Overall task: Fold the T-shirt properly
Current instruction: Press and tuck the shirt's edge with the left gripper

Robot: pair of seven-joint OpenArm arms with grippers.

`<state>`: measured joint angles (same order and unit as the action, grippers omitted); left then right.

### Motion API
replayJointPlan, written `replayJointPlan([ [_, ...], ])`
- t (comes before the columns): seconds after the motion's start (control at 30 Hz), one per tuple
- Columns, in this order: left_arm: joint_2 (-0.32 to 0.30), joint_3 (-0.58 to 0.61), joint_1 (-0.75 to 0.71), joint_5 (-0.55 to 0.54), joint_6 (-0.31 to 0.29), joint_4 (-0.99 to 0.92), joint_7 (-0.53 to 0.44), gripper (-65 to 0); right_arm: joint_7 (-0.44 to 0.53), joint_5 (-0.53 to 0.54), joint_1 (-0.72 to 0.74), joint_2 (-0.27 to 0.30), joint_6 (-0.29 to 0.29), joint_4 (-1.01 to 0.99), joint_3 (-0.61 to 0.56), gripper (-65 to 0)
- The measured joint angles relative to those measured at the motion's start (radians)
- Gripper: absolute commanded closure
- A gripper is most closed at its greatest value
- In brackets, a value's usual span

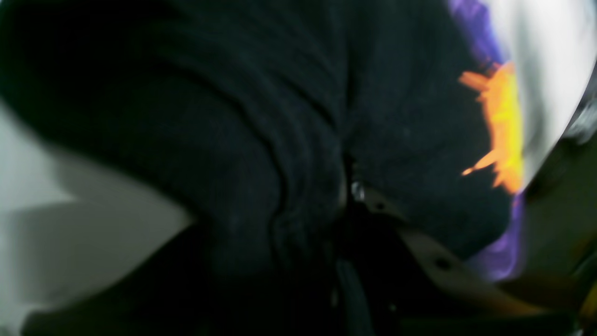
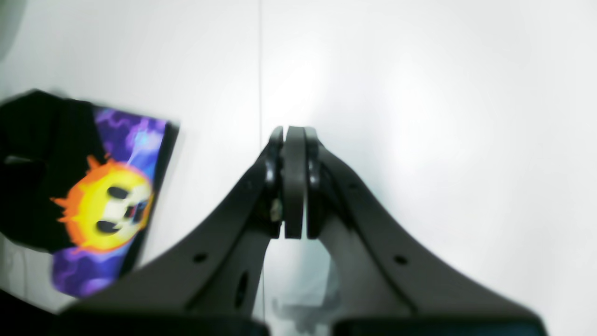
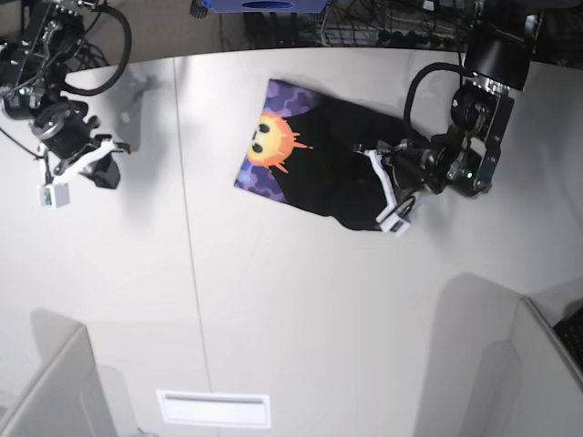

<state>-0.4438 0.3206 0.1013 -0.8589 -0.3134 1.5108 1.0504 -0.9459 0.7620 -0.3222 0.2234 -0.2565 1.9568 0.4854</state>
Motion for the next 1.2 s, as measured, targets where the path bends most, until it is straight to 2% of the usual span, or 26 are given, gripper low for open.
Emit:
replayJointPlan([
  [0.1,-0.052,0.231,0.103,0.176,-0.003,0.079,-0.011,0.0,0.002,0.002,-0.017,-0.006,-0.003,-0.013,0.025,0.0],
  [0.2,-0.06,0.418,0.164,0.329,-0.005,0.143,-0.014,0.0,0.003,-0.006,-0.039,0.001,-0.004,-0.031,0.032,0.0],
  [0.37,-0.043,0.593,0.213,0.555,-0.007,0.188,-0.026,0.0,0.003,-0.003,-0.062,-0.003,-0.004,-0.033,0.032,0.0],
  [0.47,-0.005,0.64,0.215,0.7,-0.027,0.184,-0.085,0.0,0.004,-0.003,-0.067,-0.003,-0.004,-0.033,0.032,0.0],
  [0.57,0.006,0.649,0.208,0.78,-0.109,0.18,-0.172,0.0,0.002,-0.002,-0.078,-0.021,-0.004,-0.033,0.048,0.0],
  [0.63,0.014,0.638,0.192,0.831,-0.144,0.177,-0.209,0.0,0.003,-0.003,-0.084,-0.039,-0.005,-0.033,0.074,0.0],
  [0.8,0.055,0.636,0.181,0.911,-0.229,0.175,-0.217,0.0,0.004,-0.003,-0.086,-0.045,-0.004,-0.033,0.111,0.0],
  [0.93,0.074,0.639,0.178,0.911,-0.238,0.174,-0.22,0.0,0.002,-0.003,-0.086,-0.045,-0.004,-0.033,0.113,0.0],
  [1.2,0.072,0.639,0.178,0.908,-0.238,0.174,-0.22,0.0,0.002,-0.003,-0.085,-0.046,-0.005,-0.033,0.113,0.0],
])
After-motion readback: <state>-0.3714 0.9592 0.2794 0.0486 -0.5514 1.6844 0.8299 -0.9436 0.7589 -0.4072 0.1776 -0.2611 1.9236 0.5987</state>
